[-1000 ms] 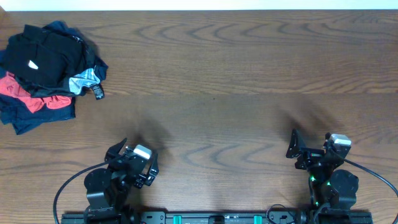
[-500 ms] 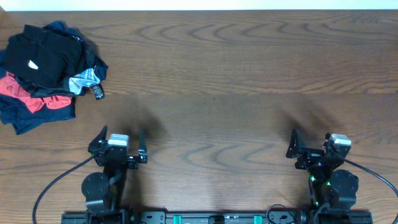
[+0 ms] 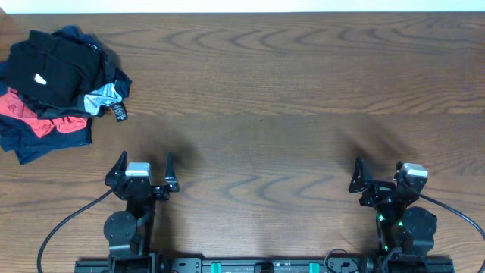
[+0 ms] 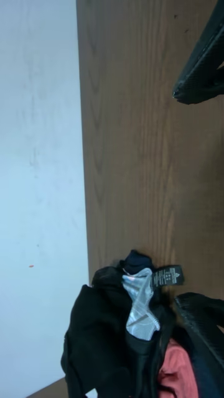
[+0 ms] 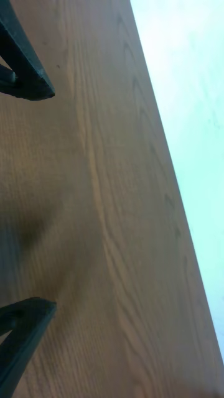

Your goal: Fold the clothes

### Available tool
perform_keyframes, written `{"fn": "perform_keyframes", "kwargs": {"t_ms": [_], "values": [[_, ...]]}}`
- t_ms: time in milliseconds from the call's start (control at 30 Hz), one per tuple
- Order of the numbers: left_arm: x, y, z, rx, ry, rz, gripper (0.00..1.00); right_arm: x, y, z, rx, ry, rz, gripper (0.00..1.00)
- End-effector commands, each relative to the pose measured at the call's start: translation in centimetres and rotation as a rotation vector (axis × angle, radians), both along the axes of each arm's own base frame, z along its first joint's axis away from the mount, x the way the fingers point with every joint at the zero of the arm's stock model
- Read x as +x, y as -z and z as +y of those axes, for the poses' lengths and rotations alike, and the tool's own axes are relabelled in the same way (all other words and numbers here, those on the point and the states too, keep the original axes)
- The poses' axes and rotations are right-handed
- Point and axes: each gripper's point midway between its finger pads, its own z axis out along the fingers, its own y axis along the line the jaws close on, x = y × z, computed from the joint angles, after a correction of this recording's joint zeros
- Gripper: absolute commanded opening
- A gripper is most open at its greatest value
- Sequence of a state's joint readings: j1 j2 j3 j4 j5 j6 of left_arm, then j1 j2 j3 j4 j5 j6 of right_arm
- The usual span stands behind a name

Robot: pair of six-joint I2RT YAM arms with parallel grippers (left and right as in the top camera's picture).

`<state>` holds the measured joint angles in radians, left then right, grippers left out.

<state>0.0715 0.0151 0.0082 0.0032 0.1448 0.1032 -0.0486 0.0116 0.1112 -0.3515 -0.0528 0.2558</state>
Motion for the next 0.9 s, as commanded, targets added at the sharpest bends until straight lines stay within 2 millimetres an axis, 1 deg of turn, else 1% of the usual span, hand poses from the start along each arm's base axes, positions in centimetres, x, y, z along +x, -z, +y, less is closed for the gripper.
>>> {"fn": "perform_keyframes", "kwargs": {"t_ms": [0, 100, 200, 400, 700, 867], "values": [[-0.2, 1.8, 0.0, -0.016, -0.006, 0.070, 0.98, 0.0, 0.1, -0.1, -0.008, 0.003, 0.000, 0.99], [-0.1, 2.6, 0.6, -0.032, -0.039, 0.103, 0.98, 0.0, 0.1, -0.1, -0.008, 0.003, -0.001, 0.99], [-0.1, 3.0, 0.5, -0.033, -0.038, 0.123, 0.98, 0.0, 0.1, -0.1, -0.008, 0.003, -0.001, 0.99], [-0.1, 2.9, 0.4, -0.035, -0.028, 0.119, 0.98, 0.0, 0.1, -0.2, -0.008, 0.003, -0.001, 0.99], [-0.1, 3.0, -0.5, -0.031, 0.005, 0.122, 0.98, 0.0, 0.1, -0.1, -0.008, 0.003, -0.001, 0.99], [-0.1, 2.9, -0.5, -0.031, 0.005, 0.121, 0.98, 0.0, 0.1, -0.1, -0.008, 0.003, -0.001, 0.99]]}}
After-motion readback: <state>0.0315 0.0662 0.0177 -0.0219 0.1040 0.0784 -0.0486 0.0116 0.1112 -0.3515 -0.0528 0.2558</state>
